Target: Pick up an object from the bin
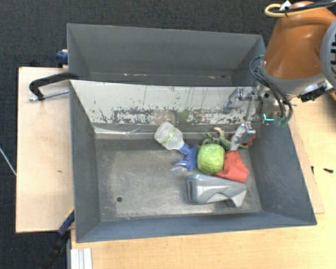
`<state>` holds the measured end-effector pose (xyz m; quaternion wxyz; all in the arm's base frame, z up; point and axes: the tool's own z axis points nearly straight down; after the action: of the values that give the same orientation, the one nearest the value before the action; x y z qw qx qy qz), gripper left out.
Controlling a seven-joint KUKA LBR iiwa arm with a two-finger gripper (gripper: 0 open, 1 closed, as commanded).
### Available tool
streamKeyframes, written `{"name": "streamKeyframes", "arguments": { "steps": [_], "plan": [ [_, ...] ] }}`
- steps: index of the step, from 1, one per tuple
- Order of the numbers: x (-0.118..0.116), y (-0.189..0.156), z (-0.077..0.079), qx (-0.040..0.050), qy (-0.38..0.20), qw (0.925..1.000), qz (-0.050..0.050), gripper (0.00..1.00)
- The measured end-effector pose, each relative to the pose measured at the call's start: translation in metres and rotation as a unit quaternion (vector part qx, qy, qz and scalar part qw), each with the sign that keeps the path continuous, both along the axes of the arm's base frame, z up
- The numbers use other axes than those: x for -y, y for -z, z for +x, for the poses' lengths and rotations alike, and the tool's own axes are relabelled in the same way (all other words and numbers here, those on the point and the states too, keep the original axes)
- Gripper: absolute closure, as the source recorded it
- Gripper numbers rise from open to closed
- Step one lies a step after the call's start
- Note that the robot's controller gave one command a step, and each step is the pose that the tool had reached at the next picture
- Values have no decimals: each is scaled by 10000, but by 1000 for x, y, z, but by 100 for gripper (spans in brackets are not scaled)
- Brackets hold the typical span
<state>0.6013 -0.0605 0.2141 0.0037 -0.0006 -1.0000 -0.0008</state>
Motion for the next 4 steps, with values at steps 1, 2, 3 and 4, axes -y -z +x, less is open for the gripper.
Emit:
{"name": "streamKeyframes", "arguments": {
  "steps": [1, 2, 3, 4],
  "plan": [
    [0, -5, 1, 45, -4, 10000, -4, 0],
    [-11, 11, -16, 81, -325, 9994, -13, 0],
    [-16, 29, -71, 43, -1598, 9871, 2, 0],
    [9, 53, -83, 38, -1215, 9926, 4, 0]
  ]
}}
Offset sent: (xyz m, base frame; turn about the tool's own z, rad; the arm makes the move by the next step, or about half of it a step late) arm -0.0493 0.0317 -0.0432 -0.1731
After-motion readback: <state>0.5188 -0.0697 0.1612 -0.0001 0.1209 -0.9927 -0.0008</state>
